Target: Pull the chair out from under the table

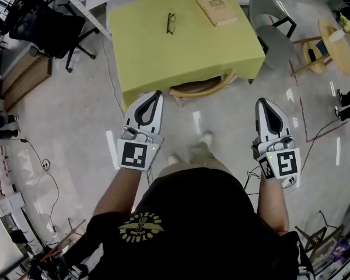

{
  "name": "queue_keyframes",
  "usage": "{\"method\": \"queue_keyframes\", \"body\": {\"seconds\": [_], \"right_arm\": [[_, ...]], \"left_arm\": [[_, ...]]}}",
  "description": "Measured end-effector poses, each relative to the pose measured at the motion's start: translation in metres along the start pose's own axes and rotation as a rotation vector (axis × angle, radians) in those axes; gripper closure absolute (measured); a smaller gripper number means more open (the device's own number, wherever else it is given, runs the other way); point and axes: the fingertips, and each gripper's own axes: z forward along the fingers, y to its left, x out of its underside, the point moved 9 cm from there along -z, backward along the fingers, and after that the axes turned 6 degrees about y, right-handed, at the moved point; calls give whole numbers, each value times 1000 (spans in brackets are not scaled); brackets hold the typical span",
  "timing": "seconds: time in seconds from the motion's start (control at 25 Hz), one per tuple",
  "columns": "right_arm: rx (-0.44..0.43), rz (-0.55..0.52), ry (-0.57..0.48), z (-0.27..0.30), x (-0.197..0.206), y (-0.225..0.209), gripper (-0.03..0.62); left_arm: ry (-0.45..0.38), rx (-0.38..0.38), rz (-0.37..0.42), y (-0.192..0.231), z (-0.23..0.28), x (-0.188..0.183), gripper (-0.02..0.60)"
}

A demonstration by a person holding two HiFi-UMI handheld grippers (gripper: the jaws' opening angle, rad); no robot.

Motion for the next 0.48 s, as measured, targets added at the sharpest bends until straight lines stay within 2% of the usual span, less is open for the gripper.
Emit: {"method": "queue_keyframes", "body": {"seconds": [0.24,0.48], "right_arm": [[-43,-2,-18,28,-9,-42,583],[-105,-3,-37,53,-11,-77,583]], "left_arm": [[0,-12,17,-3,35,-14,572],[31,-61,31,-12,57,-19,572]]}}
